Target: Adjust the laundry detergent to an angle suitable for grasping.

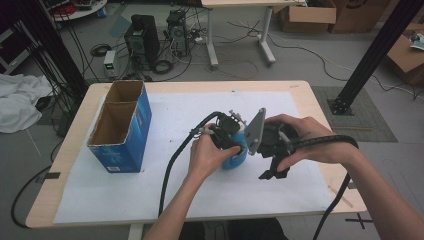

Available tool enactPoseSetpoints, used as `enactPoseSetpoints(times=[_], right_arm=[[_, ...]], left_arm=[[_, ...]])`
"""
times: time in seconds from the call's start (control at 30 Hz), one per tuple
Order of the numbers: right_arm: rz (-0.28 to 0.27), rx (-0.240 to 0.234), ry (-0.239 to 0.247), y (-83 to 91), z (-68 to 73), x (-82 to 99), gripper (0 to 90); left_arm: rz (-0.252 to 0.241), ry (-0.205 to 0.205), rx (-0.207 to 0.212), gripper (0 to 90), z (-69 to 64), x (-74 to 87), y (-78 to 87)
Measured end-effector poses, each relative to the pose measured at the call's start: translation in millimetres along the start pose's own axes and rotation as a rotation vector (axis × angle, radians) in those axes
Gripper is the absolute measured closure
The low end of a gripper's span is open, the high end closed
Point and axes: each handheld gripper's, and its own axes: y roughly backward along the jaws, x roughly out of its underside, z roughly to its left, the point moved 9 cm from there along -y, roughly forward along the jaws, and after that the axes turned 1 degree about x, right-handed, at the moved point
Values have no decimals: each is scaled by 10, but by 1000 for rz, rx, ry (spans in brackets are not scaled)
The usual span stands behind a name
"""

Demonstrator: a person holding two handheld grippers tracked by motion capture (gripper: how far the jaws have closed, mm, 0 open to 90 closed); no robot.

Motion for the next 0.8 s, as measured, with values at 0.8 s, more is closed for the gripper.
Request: enactPoseSetpoints(times=[0.8], right_arm=[[3, 5, -5, 3, -3, 19, 195]], left_arm=[[-26, 13, 40, 453, 4, 10, 19]])
